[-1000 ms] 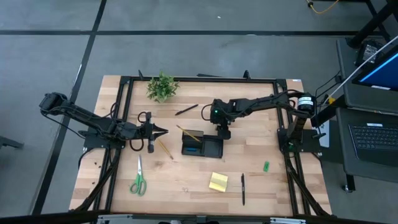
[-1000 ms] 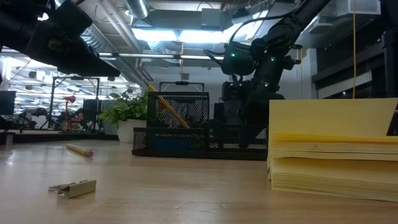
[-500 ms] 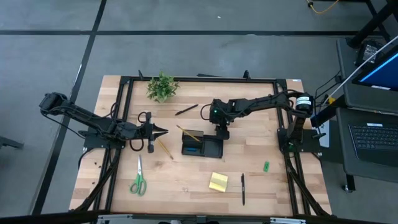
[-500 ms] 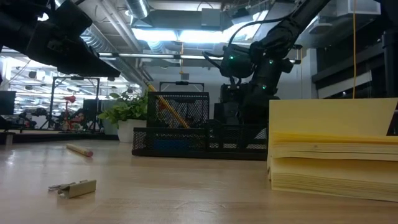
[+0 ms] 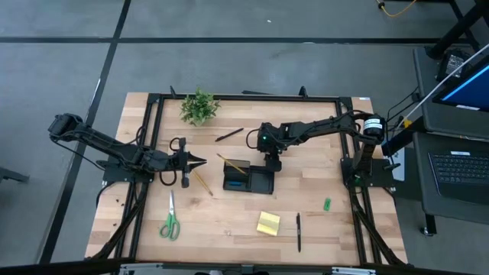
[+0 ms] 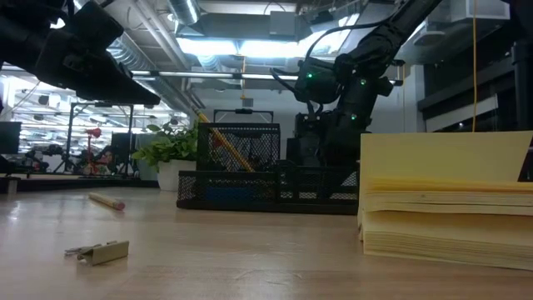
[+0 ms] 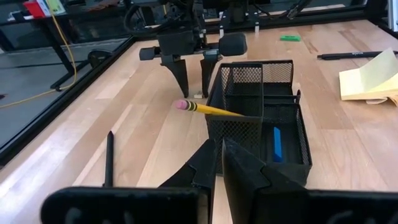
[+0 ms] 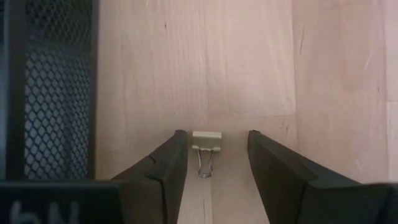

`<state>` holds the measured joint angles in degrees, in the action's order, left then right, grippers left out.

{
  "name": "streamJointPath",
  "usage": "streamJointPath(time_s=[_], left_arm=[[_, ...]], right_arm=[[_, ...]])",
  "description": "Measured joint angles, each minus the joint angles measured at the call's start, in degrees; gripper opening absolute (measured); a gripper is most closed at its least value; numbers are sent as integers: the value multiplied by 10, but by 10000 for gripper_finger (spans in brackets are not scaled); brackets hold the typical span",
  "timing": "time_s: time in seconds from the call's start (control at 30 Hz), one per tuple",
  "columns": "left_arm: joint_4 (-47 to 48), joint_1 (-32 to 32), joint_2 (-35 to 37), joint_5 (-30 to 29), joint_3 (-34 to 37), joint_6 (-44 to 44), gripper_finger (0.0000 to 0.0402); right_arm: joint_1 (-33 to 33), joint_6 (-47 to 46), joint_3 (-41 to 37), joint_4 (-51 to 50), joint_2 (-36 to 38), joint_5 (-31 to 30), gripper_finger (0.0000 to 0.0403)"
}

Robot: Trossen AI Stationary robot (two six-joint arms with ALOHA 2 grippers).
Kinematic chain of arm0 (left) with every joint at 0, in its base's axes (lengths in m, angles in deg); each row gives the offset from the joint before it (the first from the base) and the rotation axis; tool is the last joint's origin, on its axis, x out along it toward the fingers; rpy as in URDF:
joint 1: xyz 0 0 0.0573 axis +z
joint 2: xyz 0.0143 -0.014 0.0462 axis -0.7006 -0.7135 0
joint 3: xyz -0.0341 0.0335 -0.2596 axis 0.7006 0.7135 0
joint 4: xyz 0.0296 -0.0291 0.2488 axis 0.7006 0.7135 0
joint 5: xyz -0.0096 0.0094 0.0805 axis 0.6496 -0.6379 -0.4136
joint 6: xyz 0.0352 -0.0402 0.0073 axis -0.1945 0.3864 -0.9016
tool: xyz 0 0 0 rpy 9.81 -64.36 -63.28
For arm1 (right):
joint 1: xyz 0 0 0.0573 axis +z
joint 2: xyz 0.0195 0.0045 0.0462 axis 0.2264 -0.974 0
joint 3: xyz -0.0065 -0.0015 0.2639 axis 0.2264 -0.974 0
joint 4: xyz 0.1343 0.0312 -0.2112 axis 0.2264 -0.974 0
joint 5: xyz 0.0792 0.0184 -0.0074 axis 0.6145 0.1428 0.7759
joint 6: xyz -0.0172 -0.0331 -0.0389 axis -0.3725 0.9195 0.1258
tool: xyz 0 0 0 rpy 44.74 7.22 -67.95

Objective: Pick and place office supplies into organizer
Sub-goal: Put the top yellow binder clip into the black desk organizer

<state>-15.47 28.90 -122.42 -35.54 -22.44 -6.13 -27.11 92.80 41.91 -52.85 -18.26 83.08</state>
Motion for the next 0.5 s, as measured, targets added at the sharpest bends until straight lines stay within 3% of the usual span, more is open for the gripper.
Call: streamJointPath(time_s=[0.33, 0.5], left_arm=[[9, 0, 0, 0, 0, 1, 21], [9, 0, 0, 0, 0, 1, 24]], right_arm=[[-1, 15, 0, -1, -1, -10, 167], [-1, 17, 0, -6, -1, -10, 141]])
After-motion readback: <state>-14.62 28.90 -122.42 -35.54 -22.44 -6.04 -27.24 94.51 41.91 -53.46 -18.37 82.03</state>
